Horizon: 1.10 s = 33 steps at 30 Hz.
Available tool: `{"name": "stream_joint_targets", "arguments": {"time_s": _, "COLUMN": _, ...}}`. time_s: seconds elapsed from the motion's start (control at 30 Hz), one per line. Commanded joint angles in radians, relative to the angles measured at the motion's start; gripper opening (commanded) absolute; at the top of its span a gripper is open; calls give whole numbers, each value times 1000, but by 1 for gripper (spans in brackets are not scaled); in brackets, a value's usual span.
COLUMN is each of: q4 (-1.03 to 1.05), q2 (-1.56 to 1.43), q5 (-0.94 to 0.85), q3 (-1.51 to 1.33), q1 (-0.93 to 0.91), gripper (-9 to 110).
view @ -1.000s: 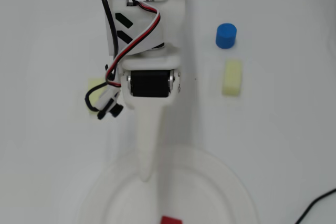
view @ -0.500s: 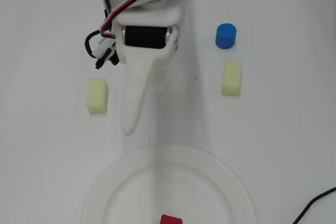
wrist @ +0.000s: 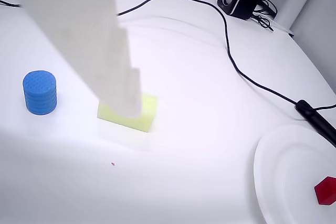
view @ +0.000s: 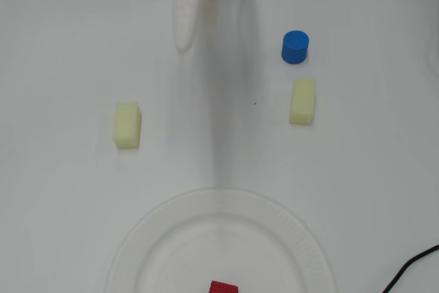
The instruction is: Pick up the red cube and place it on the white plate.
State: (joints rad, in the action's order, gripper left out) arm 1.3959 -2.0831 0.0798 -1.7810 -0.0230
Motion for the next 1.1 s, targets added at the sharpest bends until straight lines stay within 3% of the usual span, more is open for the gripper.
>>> {"name": "stream_joint_targets", "arguments": {"time_s": 0.0, "q4": -173, "q2": -242, "q5": -26, "q3": -344, "q1": 11, "gripper": 62}}
{"name": "stream_joint_targets", "arguments": {"time_s": 0.13, "q4": -337, "q2": -469, "q5": -61, "q3": -643, "q1": -5, "gripper": 60}}
{"name": "stream_joint_targets", "arguments": {"time_s": 0.7, "q4": -471, "q2": -684, "q5": -18, "q3": -1103, "q1": -28, "gripper": 56}}
{"name": "stream_joint_targets", "arguments": {"time_s": 0.83, "q4": -440, "q2": -992, "q5": -6, "q3": -1258, "q1": -17, "gripper": 46}}
{"name": "stream_joint_targets", "arguments": {"time_s": 0.93, "q4": -305, "q2": -1359, "q5": -11, "q3": -1399, "q1": -18, "gripper": 38}}
{"name": "stream_joint_targets", "arguments": {"time_s": 1.07, "q4": -275, "q2": -1359, "q5": -3, "q3": -1416, "q1": -28, "gripper": 37}}
